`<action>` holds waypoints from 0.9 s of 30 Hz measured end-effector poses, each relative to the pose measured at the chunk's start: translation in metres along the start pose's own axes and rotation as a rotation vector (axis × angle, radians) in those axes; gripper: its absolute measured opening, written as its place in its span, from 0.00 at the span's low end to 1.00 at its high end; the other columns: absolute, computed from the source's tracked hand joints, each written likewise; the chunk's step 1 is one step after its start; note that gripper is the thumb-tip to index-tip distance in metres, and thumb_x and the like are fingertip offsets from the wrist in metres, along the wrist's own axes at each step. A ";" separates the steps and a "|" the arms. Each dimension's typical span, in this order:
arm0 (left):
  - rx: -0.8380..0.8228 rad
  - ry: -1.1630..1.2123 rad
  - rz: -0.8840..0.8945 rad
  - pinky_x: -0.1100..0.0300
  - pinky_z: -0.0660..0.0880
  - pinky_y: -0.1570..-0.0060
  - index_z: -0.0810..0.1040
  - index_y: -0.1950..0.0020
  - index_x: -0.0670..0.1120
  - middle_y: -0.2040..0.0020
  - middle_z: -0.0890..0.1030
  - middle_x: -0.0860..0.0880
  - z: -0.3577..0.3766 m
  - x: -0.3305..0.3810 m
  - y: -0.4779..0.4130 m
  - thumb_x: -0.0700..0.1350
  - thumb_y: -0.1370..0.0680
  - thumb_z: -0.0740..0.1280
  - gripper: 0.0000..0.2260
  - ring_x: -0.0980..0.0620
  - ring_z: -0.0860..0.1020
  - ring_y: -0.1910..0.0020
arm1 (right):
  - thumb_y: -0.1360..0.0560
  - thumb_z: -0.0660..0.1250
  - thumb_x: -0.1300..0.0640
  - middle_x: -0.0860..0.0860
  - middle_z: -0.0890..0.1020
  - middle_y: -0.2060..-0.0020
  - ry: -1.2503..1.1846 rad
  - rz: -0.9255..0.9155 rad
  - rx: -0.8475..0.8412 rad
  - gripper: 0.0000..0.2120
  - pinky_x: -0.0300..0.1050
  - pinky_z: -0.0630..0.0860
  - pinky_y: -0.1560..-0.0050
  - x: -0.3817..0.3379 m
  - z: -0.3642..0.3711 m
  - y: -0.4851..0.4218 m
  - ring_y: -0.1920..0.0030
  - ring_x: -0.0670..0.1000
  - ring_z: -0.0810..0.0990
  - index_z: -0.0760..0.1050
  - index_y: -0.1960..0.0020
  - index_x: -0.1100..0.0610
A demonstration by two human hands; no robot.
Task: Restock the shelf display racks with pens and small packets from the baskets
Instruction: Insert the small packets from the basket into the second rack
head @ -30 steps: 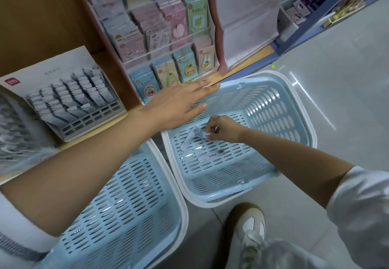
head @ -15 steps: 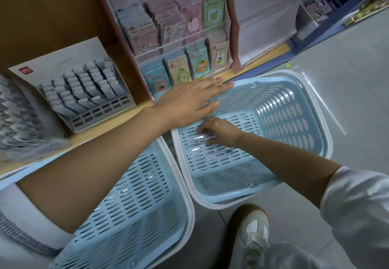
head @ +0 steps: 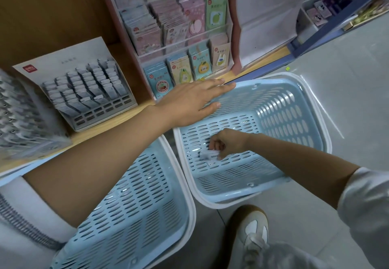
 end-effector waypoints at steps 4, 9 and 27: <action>-0.002 0.011 -0.001 0.51 0.66 0.33 0.50 0.22 0.62 0.21 0.57 0.55 0.001 -0.001 -0.001 0.56 0.16 0.51 0.23 0.51 0.63 0.26 | 0.34 0.78 0.57 0.45 0.76 0.61 0.022 -0.042 0.015 0.21 0.31 0.69 0.62 -0.001 0.005 0.002 0.61 0.47 0.75 0.76 0.44 0.56; 0.002 0.013 0.003 0.51 0.66 0.33 0.49 0.22 0.62 0.21 0.57 0.55 0.003 -0.003 -0.001 0.56 0.16 0.51 0.23 0.51 0.63 0.26 | 0.34 0.78 0.57 0.48 0.77 0.60 0.091 -0.074 -0.094 0.23 0.29 0.66 0.65 0.007 0.018 0.006 0.61 0.48 0.75 0.73 0.43 0.56; -0.005 -0.027 0.004 0.55 0.67 0.39 0.49 0.22 0.62 0.22 0.57 0.56 0.000 0.000 -0.001 0.56 0.16 0.51 0.23 0.53 0.63 0.27 | 0.31 0.76 0.59 0.50 0.81 0.59 -0.212 0.049 -0.264 0.12 0.43 0.74 0.64 0.009 0.007 0.025 0.60 0.53 0.77 0.75 0.51 0.54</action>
Point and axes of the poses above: each hand's wrist, its own y-axis away from the middle knuckle, its own z-axis out of the palm, x = y × z, the point moved 2 cm from there along -y, towards the middle knuckle
